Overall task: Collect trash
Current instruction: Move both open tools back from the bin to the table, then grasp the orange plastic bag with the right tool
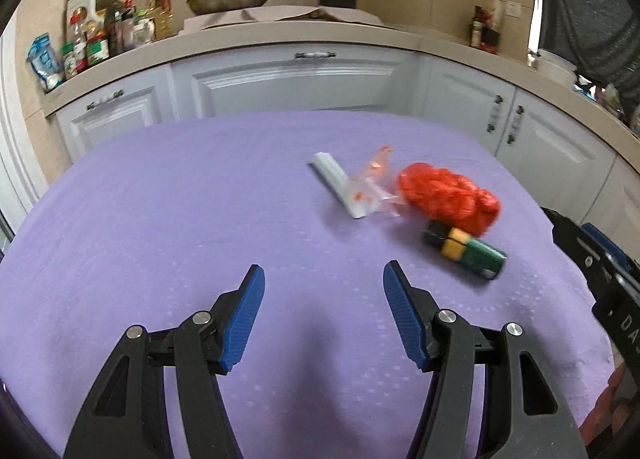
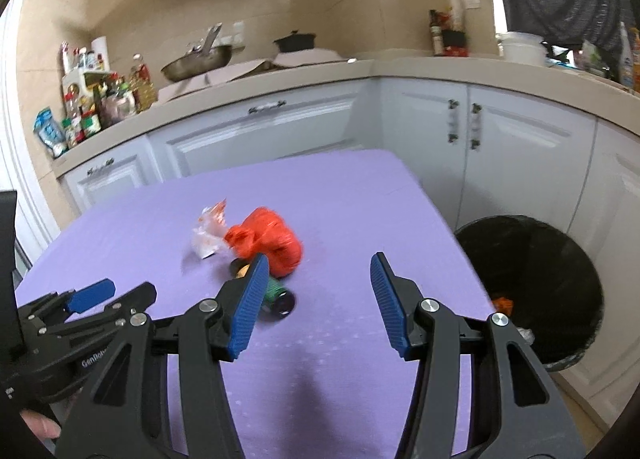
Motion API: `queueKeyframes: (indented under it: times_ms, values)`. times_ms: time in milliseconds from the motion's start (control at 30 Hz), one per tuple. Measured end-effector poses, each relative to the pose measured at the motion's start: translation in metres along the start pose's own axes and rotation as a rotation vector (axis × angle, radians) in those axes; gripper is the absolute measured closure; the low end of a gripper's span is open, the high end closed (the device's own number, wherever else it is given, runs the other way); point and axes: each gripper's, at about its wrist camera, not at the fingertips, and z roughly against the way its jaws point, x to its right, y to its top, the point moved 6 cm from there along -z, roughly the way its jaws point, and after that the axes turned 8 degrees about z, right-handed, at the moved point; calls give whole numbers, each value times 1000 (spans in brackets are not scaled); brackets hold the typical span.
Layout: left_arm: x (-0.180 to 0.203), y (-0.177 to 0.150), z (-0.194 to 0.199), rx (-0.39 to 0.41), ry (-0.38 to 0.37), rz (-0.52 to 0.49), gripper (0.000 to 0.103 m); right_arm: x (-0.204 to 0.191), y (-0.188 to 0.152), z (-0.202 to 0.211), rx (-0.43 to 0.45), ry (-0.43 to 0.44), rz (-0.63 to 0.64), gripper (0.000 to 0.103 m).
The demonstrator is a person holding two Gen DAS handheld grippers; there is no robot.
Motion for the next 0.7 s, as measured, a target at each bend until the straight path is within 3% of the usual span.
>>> queueKeyframes:
  times_ms: [267,700]
  values:
    - [-11,-2,-9,-23,8,10,42,-10,-3,-14,-63,19,16,51]
    - [-11,9,-16,-39,-11,10,42,-25,19,-43,-86,42,56,51]
